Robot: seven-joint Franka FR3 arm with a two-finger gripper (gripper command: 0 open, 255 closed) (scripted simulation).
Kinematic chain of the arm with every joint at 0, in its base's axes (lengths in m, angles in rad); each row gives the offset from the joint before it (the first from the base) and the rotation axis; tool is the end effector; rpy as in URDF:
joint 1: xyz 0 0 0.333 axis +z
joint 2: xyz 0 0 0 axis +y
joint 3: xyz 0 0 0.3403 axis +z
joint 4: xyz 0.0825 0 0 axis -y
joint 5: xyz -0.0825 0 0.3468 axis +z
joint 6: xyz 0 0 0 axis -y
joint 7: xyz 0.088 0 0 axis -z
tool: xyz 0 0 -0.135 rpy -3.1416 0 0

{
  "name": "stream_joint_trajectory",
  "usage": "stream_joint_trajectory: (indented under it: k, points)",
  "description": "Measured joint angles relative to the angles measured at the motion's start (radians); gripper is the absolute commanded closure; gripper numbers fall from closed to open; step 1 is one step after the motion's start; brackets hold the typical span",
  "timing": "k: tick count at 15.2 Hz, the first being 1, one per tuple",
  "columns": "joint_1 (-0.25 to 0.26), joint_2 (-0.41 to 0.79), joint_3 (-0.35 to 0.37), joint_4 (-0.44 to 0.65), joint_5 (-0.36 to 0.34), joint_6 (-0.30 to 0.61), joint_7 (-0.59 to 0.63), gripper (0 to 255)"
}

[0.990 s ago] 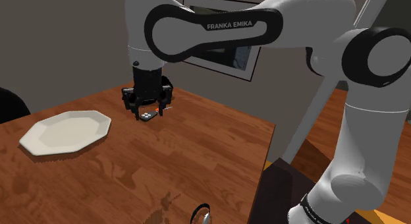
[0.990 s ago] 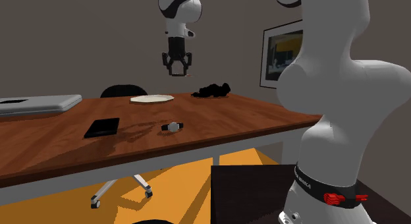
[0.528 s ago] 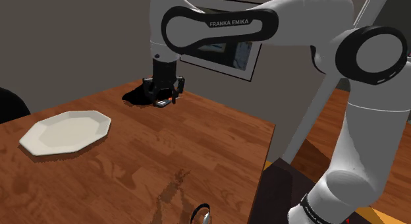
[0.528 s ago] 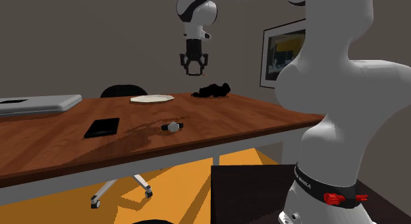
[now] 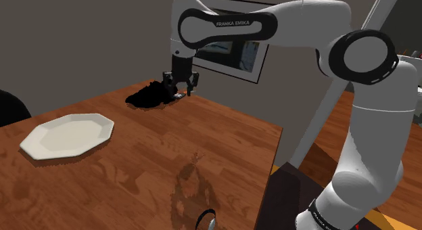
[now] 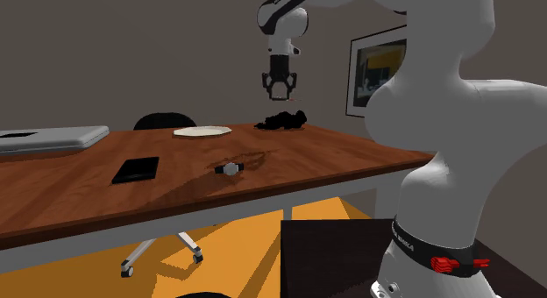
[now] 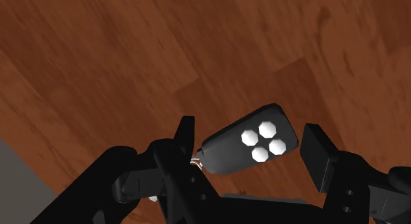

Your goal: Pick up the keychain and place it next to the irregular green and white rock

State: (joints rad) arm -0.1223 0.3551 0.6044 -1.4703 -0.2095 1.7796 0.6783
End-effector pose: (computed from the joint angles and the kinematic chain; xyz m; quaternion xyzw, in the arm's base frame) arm 0.5879 0.2195 0.5082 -0.9957 0.0926 -0.0090 0.0019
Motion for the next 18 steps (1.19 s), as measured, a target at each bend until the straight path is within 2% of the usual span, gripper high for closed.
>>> stream_joint_trajectory:
  k: [4,8,12,14,18]
  points:
    - [-0.043,0.039,-0.028,0.056,-0.01,-0.017,-0.079,255]
    - [-0.068,0.106,-0.055,0.162,-0.031,-0.056,-0.149,255]
    - [-0.079,0.194,-0.084,0.303,-0.056,-0.109,-0.218,255]
    - [-0.072,0.262,-0.101,0.412,-0.076,-0.148,-0.254,255]
    - [-0.076,0.305,-0.113,0.456,-0.086,-0.15,-0.278,255]
